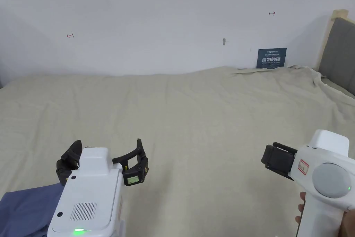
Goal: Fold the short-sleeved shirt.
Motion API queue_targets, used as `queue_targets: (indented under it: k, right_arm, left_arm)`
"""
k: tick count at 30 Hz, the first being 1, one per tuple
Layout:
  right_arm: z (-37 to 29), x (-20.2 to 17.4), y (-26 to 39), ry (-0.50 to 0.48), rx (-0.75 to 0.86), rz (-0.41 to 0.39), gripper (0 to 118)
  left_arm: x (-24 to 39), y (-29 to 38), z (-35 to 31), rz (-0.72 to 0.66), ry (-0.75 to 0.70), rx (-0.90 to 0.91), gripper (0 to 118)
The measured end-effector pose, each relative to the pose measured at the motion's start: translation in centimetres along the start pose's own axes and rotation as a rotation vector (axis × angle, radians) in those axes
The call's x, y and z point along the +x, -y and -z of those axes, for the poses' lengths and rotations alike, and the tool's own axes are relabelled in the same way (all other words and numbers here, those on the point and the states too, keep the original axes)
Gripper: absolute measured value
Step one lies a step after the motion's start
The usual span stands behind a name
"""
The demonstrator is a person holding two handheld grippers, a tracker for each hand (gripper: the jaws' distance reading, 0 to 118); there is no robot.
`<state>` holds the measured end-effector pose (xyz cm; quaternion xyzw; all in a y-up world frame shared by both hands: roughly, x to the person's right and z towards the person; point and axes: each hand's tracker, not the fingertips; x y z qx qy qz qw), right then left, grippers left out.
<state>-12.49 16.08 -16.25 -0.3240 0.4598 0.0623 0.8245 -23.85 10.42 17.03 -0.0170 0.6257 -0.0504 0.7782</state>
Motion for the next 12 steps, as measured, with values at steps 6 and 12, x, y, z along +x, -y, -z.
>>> queue_targets:
  k: [6, 12]
  right_arm:
    - [-0.20, -0.19, 0.01, 0.010, 0.043, -0.067, 114]
    - [-0.37, -0.92, 0.28, 0.040, 0.087, -0.114, 114]
  left_arm:
    - [0.01, -0.18, 0.08, 0.001, 0.000, 0.006, 118]
    - [-0.02, -0.17, 0.22, 0.001, 0.000, 0.006, 118]
